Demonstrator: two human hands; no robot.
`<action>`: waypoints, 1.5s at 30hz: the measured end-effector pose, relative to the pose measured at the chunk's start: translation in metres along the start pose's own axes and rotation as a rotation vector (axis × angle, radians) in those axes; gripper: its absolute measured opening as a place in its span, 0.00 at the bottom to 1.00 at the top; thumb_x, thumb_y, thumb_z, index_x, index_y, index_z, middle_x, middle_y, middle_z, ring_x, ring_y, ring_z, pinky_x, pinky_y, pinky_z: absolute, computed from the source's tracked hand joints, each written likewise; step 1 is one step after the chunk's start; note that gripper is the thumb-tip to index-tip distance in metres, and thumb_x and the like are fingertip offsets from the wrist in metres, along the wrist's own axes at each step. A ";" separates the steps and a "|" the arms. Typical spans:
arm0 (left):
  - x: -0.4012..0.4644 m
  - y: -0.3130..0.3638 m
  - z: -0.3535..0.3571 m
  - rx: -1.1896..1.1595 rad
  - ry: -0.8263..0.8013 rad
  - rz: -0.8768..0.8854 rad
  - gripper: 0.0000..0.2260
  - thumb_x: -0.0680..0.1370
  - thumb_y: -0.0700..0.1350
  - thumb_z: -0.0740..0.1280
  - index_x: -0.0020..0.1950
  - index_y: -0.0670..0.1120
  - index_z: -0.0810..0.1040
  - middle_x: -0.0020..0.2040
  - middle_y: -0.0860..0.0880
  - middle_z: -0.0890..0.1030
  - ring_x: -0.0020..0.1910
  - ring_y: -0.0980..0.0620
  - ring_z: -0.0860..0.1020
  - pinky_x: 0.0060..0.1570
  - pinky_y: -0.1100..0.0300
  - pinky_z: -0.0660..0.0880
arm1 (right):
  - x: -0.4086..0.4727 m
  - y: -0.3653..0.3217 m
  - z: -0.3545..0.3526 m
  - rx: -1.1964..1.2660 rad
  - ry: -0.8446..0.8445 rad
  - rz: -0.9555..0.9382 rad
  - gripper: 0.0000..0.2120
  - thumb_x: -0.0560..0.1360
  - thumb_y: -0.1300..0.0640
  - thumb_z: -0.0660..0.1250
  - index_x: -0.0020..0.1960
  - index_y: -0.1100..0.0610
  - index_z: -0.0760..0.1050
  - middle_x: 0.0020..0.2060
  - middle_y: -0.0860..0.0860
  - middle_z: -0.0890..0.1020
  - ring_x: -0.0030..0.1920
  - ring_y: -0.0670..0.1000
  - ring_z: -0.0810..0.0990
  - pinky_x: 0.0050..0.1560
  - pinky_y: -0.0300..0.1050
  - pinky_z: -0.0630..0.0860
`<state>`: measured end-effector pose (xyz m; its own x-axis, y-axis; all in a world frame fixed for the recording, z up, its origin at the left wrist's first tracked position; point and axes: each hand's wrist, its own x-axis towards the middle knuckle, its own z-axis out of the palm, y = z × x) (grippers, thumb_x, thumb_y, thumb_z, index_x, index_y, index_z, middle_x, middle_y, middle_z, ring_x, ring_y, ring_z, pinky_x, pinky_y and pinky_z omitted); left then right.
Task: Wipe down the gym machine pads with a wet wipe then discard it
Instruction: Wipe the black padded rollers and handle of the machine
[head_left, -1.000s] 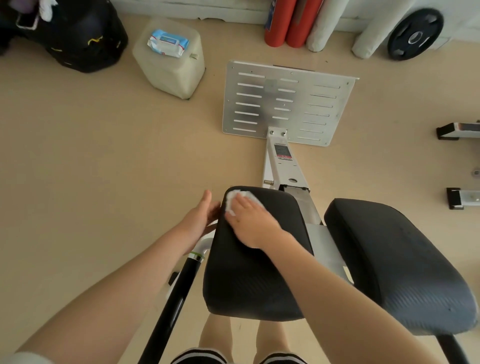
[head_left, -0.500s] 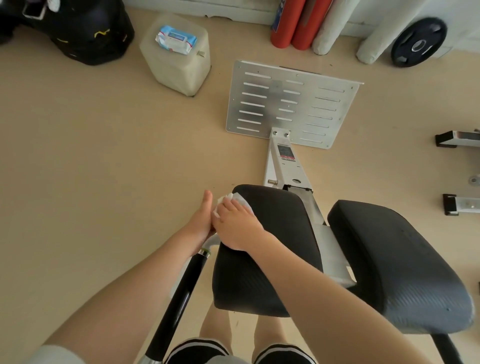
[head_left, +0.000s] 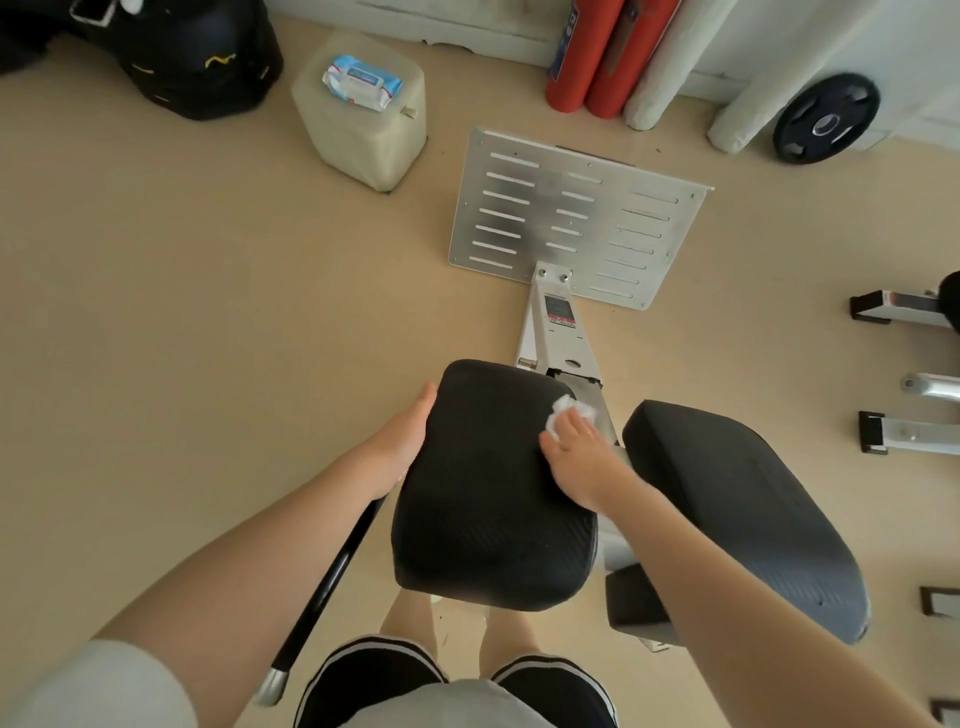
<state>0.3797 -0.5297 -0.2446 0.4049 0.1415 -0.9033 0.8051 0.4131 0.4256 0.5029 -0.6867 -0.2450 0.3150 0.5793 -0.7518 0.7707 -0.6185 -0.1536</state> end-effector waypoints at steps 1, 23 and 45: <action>0.001 -0.002 0.000 -0.018 0.008 0.003 0.30 0.78 0.63 0.40 0.69 0.49 0.68 0.65 0.51 0.73 0.67 0.50 0.68 0.67 0.55 0.60 | 0.001 -0.010 -0.001 -0.011 0.021 -0.036 0.20 0.81 0.57 0.46 0.72 0.61 0.57 0.71 0.63 0.57 0.73 0.63 0.50 0.74 0.55 0.50; -0.033 -0.025 0.013 -0.202 0.122 0.047 0.32 0.75 0.69 0.42 0.74 0.55 0.58 0.73 0.52 0.64 0.72 0.49 0.63 0.72 0.48 0.55 | -0.004 -0.033 0.005 0.161 0.109 -0.061 0.23 0.81 0.53 0.47 0.73 0.62 0.56 0.73 0.61 0.56 0.73 0.60 0.52 0.74 0.54 0.50; -0.049 -0.051 -0.010 0.404 0.134 0.447 0.28 0.74 0.48 0.68 0.71 0.48 0.61 0.69 0.50 0.69 0.65 0.51 0.70 0.59 0.58 0.68 | -0.021 -0.102 0.005 -0.039 0.245 -0.124 0.20 0.80 0.55 0.51 0.70 0.60 0.62 0.71 0.60 0.61 0.72 0.60 0.56 0.72 0.55 0.56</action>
<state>0.3141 -0.5489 -0.2227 0.7041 0.3453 -0.6206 0.6813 -0.0818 0.7274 0.4147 -0.6382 -0.2165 0.3376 0.7634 -0.5507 0.8310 -0.5165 -0.2065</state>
